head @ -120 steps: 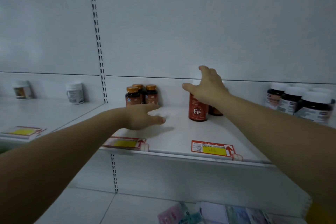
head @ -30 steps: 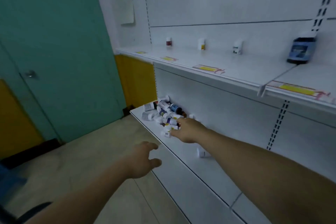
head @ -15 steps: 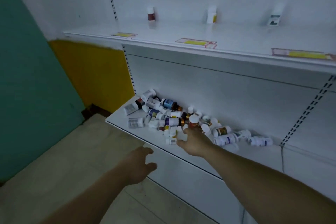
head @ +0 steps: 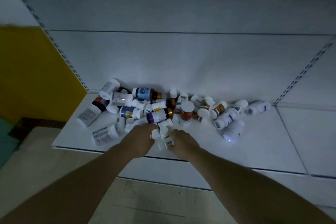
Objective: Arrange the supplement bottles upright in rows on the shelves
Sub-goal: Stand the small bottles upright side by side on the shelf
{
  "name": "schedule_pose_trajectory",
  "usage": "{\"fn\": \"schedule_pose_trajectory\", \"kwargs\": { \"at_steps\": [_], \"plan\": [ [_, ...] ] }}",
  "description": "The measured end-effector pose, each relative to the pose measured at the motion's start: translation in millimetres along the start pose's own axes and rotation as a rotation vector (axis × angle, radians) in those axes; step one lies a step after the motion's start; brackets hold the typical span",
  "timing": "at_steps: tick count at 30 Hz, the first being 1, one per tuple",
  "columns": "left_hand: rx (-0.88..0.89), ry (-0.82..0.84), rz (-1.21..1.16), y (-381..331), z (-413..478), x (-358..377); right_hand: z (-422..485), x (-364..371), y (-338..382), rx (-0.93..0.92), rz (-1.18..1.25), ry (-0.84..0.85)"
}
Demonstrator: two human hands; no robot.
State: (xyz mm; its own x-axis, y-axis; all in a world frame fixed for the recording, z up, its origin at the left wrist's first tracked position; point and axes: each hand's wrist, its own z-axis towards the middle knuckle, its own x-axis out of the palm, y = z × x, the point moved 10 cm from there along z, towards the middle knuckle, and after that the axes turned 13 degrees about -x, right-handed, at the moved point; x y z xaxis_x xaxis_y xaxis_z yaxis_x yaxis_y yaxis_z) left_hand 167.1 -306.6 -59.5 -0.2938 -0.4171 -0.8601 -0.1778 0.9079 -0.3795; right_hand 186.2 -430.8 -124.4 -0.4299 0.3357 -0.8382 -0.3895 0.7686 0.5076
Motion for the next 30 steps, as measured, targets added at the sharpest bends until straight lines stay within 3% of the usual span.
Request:
{"fn": "schedule_pose_trajectory", "kwargs": {
  "at_steps": [5, 7, 9, 11, 13, 17, 19, 21, 24, 30],
  "plan": [
    [0.303, -0.003, 0.315, -25.6, 50.9, 48.1, 1.5, 10.2, -0.9, -0.154, -0.189, -0.170],
    [0.415, -0.049, 0.503, -30.7, 59.1, 65.5, -1.0, 9.7, 2.6, -0.221, -0.169, -0.205],
    [0.459, -0.108, 0.506, -31.7, 64.6, 67.7, -8.3, 5.8, 0.2, -0.222, -0.071, -0.250],
    [0.366, -0.110, 0.242, -26.2, 69.3, 55.0, -21.3, -0.5, -13.0, -0.102, 0.066, -0.302],
    [0.152, -0.084, -0.139, -13.9, 70.1, 30.6, -39.8, -11.4, -32.4, 0.099, 0.286, -0.393],
    [-0.153, 0.061, -0.832, -4.1, 36.8, -14.6, -76.5, -28.2, -20.9, 0.379, 1.213, -0.627],
    [-0.227, 0.201, -1.271, -11.1, 1.8, -37.5, -90.3, -41.3, 15.4, 0.380, 1.645, -0.680],
    [-0.197, 0.316, -1.572, -23.2, -37.6, -65.9, -103.7, -65.6, 59.2, 0.289, 1.899, -0.696],
    [-0.049, 0.402, -1.704, -43.5, -98.1, -116.8, -126.5, -109.9, 123.0, 0.086, 2.060, -0.713],
    [0.235, 0.577, -1.691, -71.7, -198.0, -201.0, -174.0, -177.0, 220.5, -0.142, 2.023, -0.732]
  ]
}}
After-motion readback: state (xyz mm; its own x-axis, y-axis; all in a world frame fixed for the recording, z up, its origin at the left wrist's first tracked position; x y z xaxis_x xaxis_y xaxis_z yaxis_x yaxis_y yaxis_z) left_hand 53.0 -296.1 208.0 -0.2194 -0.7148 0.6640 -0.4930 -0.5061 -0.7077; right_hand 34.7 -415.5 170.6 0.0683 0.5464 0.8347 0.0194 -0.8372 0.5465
